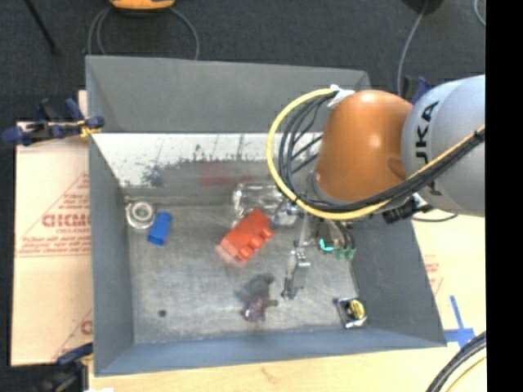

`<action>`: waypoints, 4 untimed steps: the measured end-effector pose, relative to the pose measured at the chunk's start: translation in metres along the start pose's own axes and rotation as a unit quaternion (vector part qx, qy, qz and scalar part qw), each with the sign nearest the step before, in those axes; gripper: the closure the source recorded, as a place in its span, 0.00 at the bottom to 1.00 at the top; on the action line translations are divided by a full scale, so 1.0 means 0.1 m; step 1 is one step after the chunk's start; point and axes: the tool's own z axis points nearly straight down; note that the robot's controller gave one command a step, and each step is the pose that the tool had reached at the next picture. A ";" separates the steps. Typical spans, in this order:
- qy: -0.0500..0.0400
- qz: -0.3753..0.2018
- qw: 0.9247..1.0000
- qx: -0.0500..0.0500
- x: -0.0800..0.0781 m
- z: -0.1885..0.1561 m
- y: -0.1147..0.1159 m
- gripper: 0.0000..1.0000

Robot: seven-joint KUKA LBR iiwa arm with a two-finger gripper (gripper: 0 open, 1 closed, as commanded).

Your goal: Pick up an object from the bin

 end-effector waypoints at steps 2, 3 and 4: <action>-0.007 -0.007 1.000 -0.001 -0.61 1.23 -0.15 0.00; -0.010 -0.007 1.000 -0.001 -0.63 1.22 -0.14 1.00; -0.010 -0.102 0.995 0.001 -0.63 -1.25 0.15 1.00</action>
Offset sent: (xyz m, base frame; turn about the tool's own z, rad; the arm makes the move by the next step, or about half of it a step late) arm 0.0668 0.0420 -0.1149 -0.1262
